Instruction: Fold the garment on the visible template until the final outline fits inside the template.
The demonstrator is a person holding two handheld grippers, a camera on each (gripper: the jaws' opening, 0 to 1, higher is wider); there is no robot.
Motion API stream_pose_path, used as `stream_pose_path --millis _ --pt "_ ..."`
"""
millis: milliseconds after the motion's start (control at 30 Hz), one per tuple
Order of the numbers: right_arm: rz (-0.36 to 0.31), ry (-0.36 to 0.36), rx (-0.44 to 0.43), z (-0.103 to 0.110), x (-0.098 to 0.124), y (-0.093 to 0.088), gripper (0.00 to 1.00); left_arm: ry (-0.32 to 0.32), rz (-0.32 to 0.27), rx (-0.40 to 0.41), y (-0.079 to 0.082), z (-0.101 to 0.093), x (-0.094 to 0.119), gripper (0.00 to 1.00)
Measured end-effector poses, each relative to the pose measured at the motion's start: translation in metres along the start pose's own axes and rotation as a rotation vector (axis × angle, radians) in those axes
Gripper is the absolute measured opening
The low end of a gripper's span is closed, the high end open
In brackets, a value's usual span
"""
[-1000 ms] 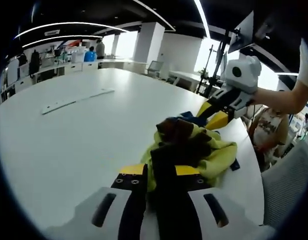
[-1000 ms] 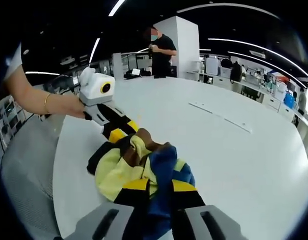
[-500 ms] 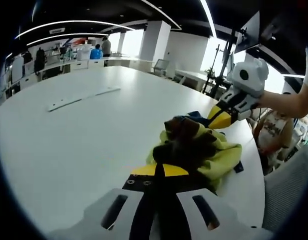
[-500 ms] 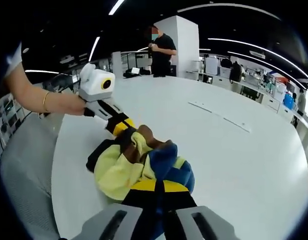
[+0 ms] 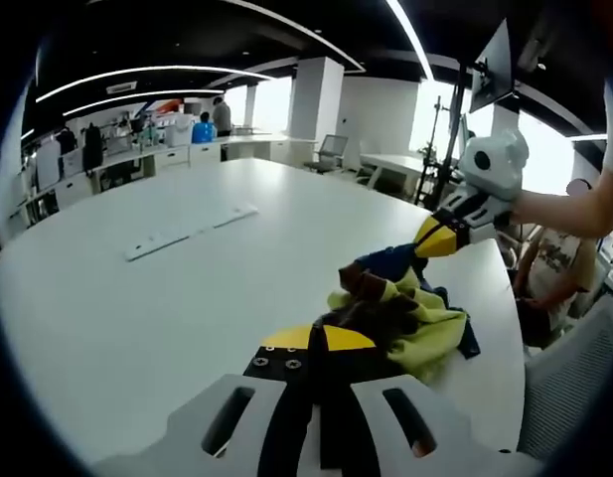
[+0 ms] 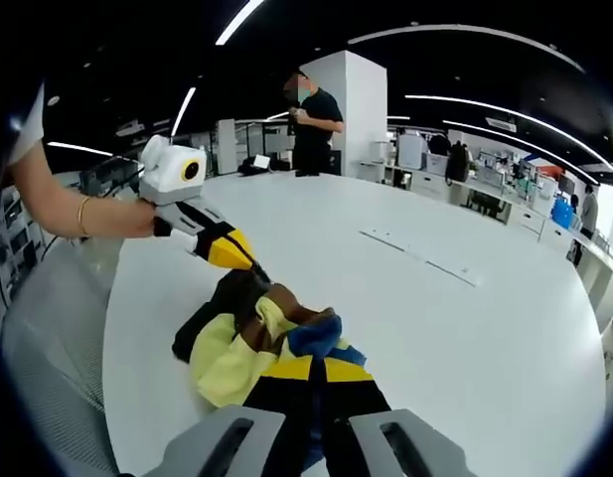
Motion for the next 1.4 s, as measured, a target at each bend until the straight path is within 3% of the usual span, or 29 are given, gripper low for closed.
stream_pose_path --millis 67,167,467,633,967,1167,1267,1333,1400 --pt "-0.058 -0.048 0.0 -0.009 0.004 0.011 0.0 0.02 -0.005 -0.025 0.004 0.002 0.006 0.0" --pt "-0.073 -0.056 0.0 -0.014 0.009 0.018 0.0 0.034 -0.001 -0.054 0.007 0.003 0.011 0.0" --pt "-0.071 -0.1 0.015 -0.034 0.015 0.029 0.0 0.068 -0.056 -0.029 0.022 0.005 0.036 0.0" --pt "-0.065 -0.124 0.011 -0.046 0.016 0.036 0.0 0.104 -0.118 -0.009 0.037 0.012 0.05 0.0" --pt "-0.037 -0.2 0.025 -0.08 0.009 0.044 0.0 0.23 -0.234 0.041 0.059 0.052 0.073 0.0" --pt "-0.021 -0.228 -0.028 -0.105 -0.003 0.044 0.0 0.282 -0.296 0.106 0.066 0.08 0.078 0.0" --pt "-0.031 -0.267 -0.069 -0.12 -0.009 0.045 0.0 0.303 -0.315 0.127 0.068 0.094 0.076 0.0" --pt "-0.013 -0.293 -0.101 -0.131 -0.016 0.044 0.0 0.363 -0.288 0.107 0.065 0.108 0.073 0.0" --pt "0.0 -0.303 -0.102 -0.139 -0.024 0.041 0.0 0.377 -0.291 0.119 0.063 0.117 0.068 0.0"
Point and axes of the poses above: the point that each gripper's makers call its tool centre point, and the gripper's own axes: x roughly backward along the fingers, z roughly to its left, y roughly out of its top, the point moved 3 cm from there along x, roughly backward along the fingers, and after that the axes turned 12 degrees about x, right-handed, at the moved point
